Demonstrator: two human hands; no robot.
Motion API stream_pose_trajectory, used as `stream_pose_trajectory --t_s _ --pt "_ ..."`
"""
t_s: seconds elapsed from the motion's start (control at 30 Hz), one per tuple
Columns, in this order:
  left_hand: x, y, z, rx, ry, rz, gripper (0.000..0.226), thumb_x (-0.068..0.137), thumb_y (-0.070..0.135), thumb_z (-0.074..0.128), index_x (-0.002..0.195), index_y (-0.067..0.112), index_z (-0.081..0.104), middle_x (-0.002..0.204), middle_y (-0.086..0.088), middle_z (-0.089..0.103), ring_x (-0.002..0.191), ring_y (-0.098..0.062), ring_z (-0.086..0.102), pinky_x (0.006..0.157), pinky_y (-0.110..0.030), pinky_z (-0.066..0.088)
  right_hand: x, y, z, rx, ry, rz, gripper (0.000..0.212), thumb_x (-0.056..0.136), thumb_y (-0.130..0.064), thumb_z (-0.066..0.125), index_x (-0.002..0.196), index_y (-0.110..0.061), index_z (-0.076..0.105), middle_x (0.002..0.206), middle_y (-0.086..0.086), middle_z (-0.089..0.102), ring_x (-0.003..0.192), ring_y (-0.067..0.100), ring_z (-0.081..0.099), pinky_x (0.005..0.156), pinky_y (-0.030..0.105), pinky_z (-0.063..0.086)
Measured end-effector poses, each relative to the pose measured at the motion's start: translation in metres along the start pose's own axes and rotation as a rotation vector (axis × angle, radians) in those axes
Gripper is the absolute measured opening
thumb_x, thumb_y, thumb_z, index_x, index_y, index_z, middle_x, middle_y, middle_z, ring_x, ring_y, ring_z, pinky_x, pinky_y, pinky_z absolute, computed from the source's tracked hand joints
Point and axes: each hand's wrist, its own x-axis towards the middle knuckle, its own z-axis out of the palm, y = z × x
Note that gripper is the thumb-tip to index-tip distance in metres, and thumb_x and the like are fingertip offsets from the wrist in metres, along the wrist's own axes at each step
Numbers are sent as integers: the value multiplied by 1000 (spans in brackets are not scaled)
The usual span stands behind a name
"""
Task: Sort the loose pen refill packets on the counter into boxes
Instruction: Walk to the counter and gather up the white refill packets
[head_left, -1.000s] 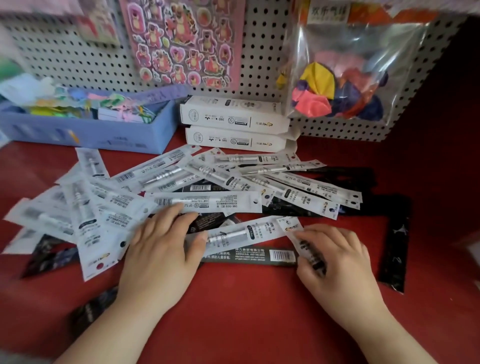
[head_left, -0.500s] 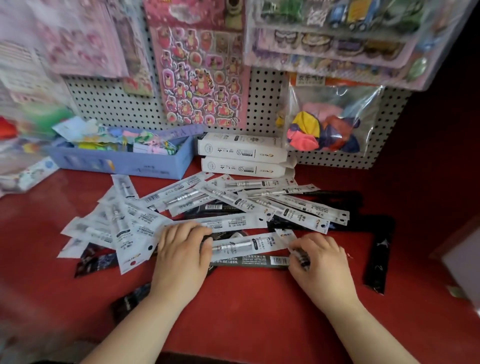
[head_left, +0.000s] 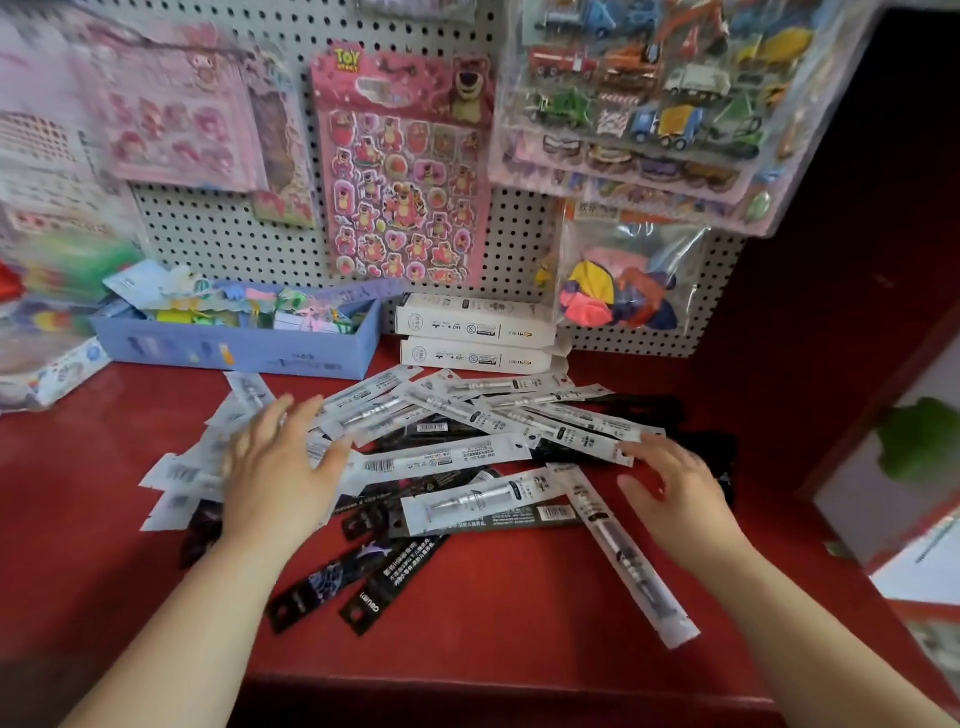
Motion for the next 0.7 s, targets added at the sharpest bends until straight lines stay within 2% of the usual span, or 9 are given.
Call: stream_pose_trajectory --t_s 0.03,0.1,0.2,0.3,0.43,0.57,0.7 --pt "2 -10 -1 69 -29 -87 57 88 41 47 139 21 31 151 -7 24 141 -27 14 114 -42 10 1 7 -5 10 57 74 47 88 -23 56 134 -19 45 149 7 34 138 26 25 112 37 20" --pt "2 -22 0 122 -111 -215 68 86 54 40 143 25 18 156 -5 8 143 -26 -1 116 -47 3 3 21 -13 23 57 233 60 87 -29 57 140 -19 34 153 11 22 141 31 17 113 42 16" --pt "-1 -27 6 156 -213 -250 71 85 60 34 144 28 11 157 -2 -1 143 -26 -6 115 -49 0 8 31 -13 62 -17 329 67 87 -32 56 144 -18 25 155 13 15 142 34 12 114 43 14" --pt "-4 -23 11 200 -258 -215 71 85 62 30 144 29 9 157 -1 -5 144 -25 -8 115 -48 -1 10 29 -4 93 -85 307 67 87 -34 55 144 -17 23 155 13 14 143 32 11 115 42 12" --pt "-8 -11 18 244 -295 -144 70 85 63 27 144 31 6 156 0 -7 144 -22 -8 115 -46 -7 10 23 13 -17 -146 243 67 88 -39 52 144 -16 24 154 11 19 143 28 12 117 39 11" --pt "-16 9 30 237 -306 -42 67 87 59 28 144 30 6 156 -2 -4 144 -22 -5 116 -42 -7 8 7 21 42 -123 168 58 88 -29 54 139 -9 34 149 11 32 141 26 19 116 35 12" --pt "-26 28 42 162 -316 65 56 94 44 28 144 25 12 156 -1 2 144 -22 0 117 -37 -1 5 -11 29 106 -161 69 46 89 -21 52 132 -11 44 141 7 41 135 22 29 110 29 22"
